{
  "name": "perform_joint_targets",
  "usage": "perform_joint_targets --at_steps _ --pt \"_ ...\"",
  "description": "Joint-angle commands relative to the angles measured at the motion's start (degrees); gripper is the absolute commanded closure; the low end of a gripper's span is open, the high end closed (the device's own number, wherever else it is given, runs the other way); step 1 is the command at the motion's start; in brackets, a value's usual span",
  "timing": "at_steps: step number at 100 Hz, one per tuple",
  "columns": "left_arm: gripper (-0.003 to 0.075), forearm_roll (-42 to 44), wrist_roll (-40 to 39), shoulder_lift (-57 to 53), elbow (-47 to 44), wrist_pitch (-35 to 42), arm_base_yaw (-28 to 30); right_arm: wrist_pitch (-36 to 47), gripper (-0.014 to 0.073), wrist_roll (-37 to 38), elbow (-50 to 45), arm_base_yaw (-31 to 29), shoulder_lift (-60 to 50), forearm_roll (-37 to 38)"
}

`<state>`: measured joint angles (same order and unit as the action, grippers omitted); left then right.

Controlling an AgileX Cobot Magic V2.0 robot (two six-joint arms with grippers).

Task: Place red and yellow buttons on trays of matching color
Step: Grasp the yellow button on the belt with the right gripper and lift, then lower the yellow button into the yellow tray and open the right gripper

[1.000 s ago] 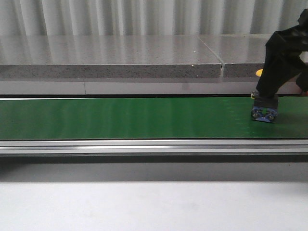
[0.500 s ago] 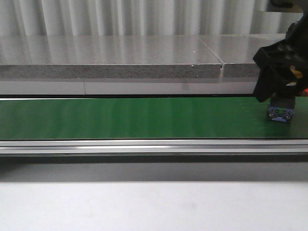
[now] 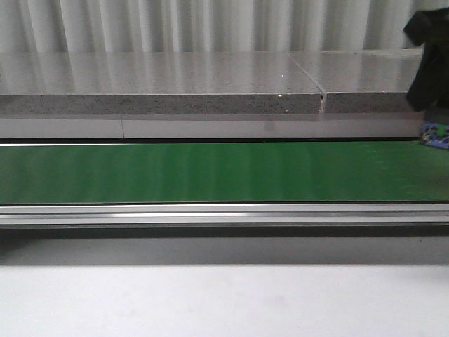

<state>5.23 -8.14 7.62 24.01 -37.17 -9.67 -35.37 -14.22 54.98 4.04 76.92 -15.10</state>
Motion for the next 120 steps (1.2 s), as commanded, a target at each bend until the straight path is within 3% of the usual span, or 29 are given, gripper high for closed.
perform_joint_targets --at_steps 1,31,67,83,120 --pt "0.0741 -0.3 -0.5 0.7 1.5 4.2 -0.4 -0.4 0.0496 3.6 1.4 -3.7 -5.1 -0.5" --pt "0.0741 -0.3 -0.5 0.7 1.5 4.2 -0.4 -6.2 0.0496 10.4 1.0 -25.9 -15.5 2.8" --pt "0.0741 -0.3 -0.5 0.7 1.5 4.2 -0.4 5.1 0.0497 21.0 -3.7 -46.1 -14.9 4.6" --pt "0.0741 -0.3 -0.5 0.7 1.5 4.2 -0.4 6.6 0.0497 21.5 -4.4 -50.8 -10.7 4.6" --pt "0.0741 -0.3 -0.5 0.7 1.5 4.2 -0.4 9.9 0.0497 21.6 -6.2 -52.9 -3.1 6.4"
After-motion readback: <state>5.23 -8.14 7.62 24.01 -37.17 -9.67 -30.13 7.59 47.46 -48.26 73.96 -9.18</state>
